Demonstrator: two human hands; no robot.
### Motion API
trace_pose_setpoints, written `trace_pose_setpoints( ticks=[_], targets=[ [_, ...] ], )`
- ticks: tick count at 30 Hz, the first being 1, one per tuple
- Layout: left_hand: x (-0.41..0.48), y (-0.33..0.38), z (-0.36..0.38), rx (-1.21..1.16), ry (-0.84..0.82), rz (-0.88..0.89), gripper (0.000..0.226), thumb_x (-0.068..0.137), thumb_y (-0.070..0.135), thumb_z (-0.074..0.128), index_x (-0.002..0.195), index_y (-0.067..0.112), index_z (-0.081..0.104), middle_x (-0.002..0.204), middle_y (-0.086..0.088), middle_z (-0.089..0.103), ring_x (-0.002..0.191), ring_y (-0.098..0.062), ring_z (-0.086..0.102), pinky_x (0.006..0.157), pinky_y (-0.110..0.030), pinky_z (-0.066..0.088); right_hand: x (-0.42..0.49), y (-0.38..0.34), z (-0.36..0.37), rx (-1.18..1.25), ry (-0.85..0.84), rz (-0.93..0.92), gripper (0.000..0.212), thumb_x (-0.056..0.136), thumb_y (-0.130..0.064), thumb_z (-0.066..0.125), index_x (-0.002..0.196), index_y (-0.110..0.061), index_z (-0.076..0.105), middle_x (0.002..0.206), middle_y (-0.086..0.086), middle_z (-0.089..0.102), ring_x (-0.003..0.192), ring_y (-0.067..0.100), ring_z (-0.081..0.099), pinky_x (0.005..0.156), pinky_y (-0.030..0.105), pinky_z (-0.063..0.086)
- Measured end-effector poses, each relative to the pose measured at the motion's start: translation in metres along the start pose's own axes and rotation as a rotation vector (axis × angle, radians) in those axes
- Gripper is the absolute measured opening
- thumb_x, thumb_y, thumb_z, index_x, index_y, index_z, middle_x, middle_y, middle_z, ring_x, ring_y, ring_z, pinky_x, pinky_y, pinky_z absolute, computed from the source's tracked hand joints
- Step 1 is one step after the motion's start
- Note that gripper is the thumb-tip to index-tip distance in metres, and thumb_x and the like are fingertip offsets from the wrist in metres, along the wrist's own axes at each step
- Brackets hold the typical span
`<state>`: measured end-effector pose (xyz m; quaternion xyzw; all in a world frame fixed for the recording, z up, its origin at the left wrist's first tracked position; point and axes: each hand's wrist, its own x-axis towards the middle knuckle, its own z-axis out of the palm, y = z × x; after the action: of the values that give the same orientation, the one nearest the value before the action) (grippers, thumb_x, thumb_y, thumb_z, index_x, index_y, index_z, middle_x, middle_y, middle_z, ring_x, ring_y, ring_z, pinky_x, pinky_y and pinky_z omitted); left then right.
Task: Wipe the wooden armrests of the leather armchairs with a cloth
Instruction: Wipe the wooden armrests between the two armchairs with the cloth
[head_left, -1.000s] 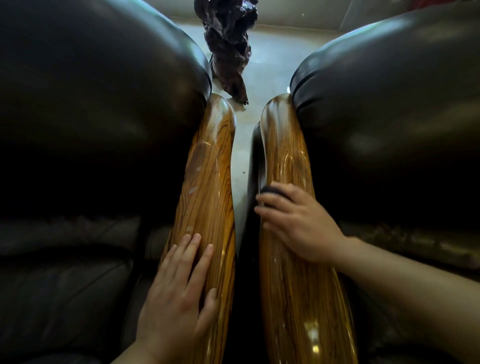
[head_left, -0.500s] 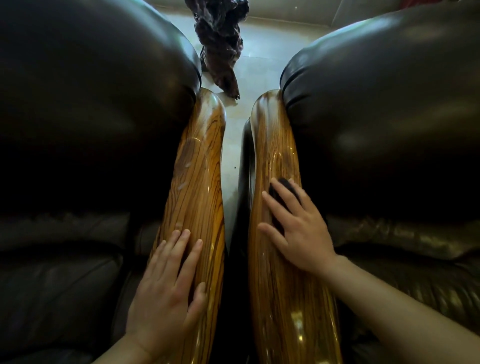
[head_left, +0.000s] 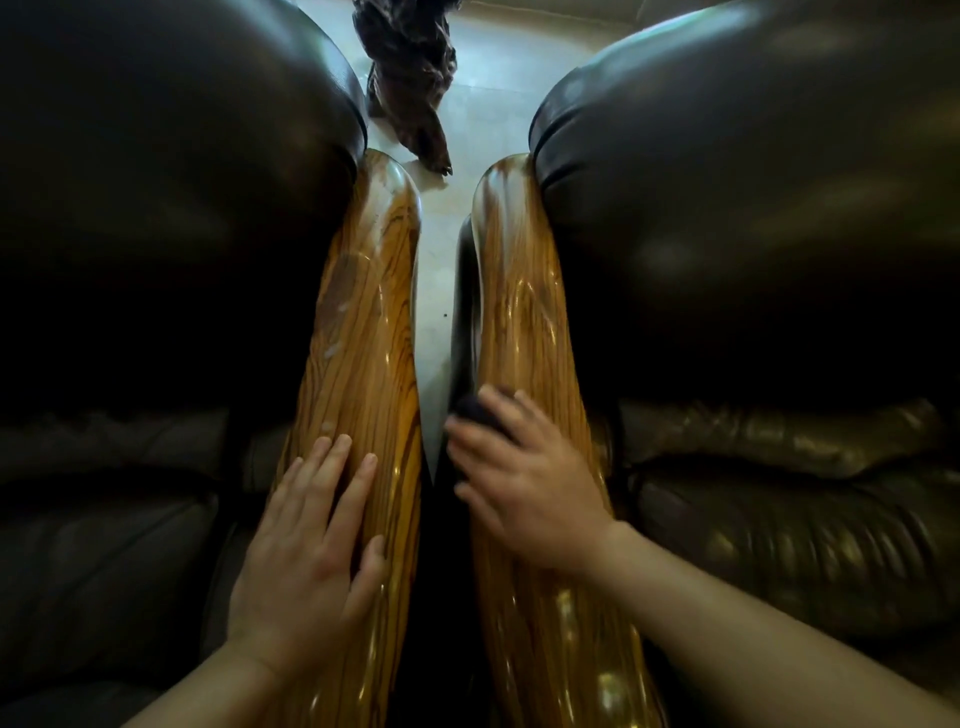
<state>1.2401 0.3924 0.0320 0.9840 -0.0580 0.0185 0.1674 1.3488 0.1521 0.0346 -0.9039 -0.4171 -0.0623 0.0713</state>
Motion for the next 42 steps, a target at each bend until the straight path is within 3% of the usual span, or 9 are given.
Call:
trace_pose_setpoints(
  ticks=[3,9,13,16,20,25,29,34,42],
  targets=[
    [-0.001,0.000,0.000,0.003,-0.001,-0.001,0.070,0.091,0.044,0.040,0.153,0.015,0.028,0.162,-0.013,0.023,0.152,-0.025,0.014,0.121,-0.050,0.018,-0.012,0.021,-0.008,0.019,0.004,-0.112,0.041,0.104,-0.037,0.048,0.140,-0.021,0.057,0.155,-0.003,0.045,0.154,0.028,0.018,0.122,0.052,0.020],
    [-0.001,0.002,-0.001,0.002,0.015,0.009,0.069,0.092,0.042,0.039,0.153,0.013,0.028,0.161,-0.015,0.023,0.152,-0.026,0.013,0.121,-0.052,0.019,0.028,0.037,-0.016,0.003,0.092,0.462,0.053,0.105,-0.046,0.037,0.148,-0.016,0.047,0.160,0.002,0.037,0.151,0.030,0.020,0.122,0.049,0.022],
    [-0.002,0.002,-0.001,0.009,0.012,0.007,0.068,0.092,0.042,0.039,0.153,0.013,0.027,0.162,-0.015,0.022,0.152,-0.026,0.012,0.121,-0.052,0.018,-0.040,-0.021,0.004,-0.035,0.072,0.370,0.056,0.107,-0.048,0.035,0.154,-0.017,0.035,0.167,-0.001,0.021,0.154,0.034,0.008,0.120,0.057,0.021],
    [-0.001,0.001,-0.001,0.009,0.016,0.013,0.069,0.092,0.042,0.038,0.153,0.013,0.027,0.161,-0.016,0.022,0.152,-0.027,0.011,0.121,-0.052,0.018,-0.124,-0.061,0.019,-0.011,0.062,0.207,0.058,0.103,-0.044,0.051,0.153,-0.017,0.039,0.166,-0.001,0.024,0.152,0.041,0.016,0.117,0.061,0.024],
    [-0.002,0.000,0.002,0.002,0.039,0.010,0.069,0.092,0.042,0.038,0.154,0.013,0.026,0.162,-0.015,0.022,0.152,-0.025,0.011,0.122,-0.050,0.018,-0.176,-0.076,0.023,0.034,0.111,0.416,0.057,0.102,-0.045,0.052,0.151,-0.017,0.042,0.163,0.001,0.030,0.150,0.041,0.021,0.112,0.062,0.034],
    [-0.002,0.000,0.003,0.023,0.058,0.020,0.068,0.093,0.042,0.038,0.153,0.012,0.028,0.161,-0.017,0.024,0.152,-0.026,0.013,0.122,-0.050,0.018,-0.094,-0.047,0.010,0.046,0.187,0.630,0.060,0.105,-0.053,0.039,0.147,-0.012,0.047,0.161,0.002,0.033,0.153,0.034,0.015,0.119,0.055,0.026],
    [-0.002,0.003,-0.001,0.026,0.054,0.008,0.068,0.093,0.042,0.037,0.153,0.012,0.026,0.161,-0.016,0.022,0.152,-0.026,0.012,0.123,-0.048,0.015,-0.061,-0.045,0.006,-0.037,0.090,0.500,0.067,0.103,-0.059,0.035,0.150,-0.012,0.041,0.165,0.002,0.027,0.154,0.034,0.007,0.120,0.058,0.022],
    [-0.003,0.004,-0.002,0.014,0.061,0.015,0.069,0.094,0.041,0.038,0.154,0.013,0.023,0.162,-0.015,0.020,0.153,-0.024,0.009,0.123,-0.046,0.013,-0.123,-0.085,0.021,-0.016,0.078,0.182,0.057,0.102,-0.047,0.054,0.148,-0.013,0.047,0.165,0.000,0.027,0.152,0.040,0.016,0.116,0.060,0.027],
    [-0.011,-0.002,0.003,-0.048,0.247,0.109,0.054,0.094,0.029,0.051,0.144,0.011,0.044,0.152,-0.016,0.040,0.147,-0.030,0.027,0.120,-0.051,0.023,-0.035,-0.031,-0.001,0.088,0.205,0.676,0.061,0.103,-0.051,0.037,0.145,-0.010,0.049,0.159,0.006,0.038,0.151,0.034,0.018,0.121,0.052,0.022]
  ],
)
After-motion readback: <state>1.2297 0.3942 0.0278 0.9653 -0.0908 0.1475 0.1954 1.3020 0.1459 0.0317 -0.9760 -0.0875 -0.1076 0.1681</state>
